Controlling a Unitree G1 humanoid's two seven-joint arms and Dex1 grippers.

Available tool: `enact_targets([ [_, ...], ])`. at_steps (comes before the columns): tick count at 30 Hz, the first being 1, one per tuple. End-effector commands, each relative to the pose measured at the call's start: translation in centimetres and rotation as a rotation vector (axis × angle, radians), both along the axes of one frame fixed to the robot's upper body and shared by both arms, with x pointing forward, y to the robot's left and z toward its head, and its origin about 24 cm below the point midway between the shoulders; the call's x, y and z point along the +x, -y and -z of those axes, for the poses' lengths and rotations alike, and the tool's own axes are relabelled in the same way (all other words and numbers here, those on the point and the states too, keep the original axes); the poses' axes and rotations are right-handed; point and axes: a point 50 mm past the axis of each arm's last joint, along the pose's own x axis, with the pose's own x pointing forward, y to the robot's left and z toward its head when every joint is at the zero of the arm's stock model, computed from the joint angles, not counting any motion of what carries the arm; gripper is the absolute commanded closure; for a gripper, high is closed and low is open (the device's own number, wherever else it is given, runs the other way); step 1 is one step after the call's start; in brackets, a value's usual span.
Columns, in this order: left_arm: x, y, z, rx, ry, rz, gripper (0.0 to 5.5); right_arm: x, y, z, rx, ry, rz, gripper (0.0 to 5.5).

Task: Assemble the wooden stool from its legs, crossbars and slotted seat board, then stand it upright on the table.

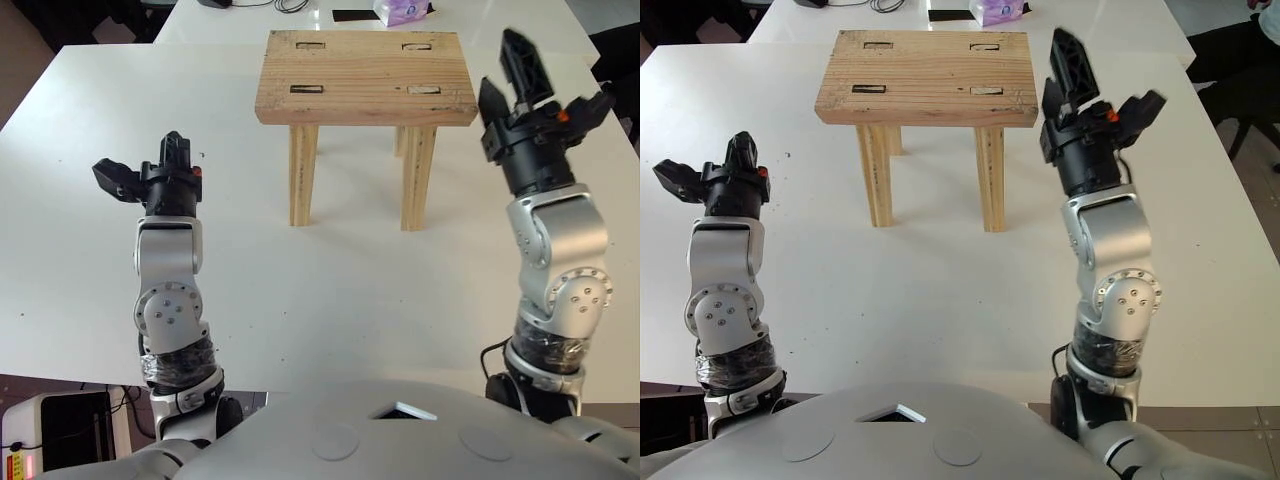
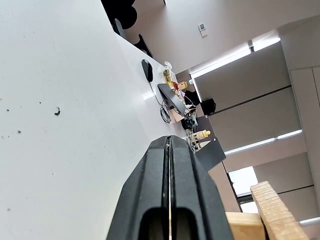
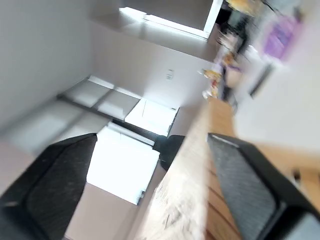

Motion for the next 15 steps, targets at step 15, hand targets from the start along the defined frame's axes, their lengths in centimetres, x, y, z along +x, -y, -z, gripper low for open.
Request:
enact_targets([
  [15,8.8,-0.1,-7.4,0.995,0.127,-0.287,5.5,11.6,3.4,-1.0,-1.146,0.076,0.843,1.39],
])
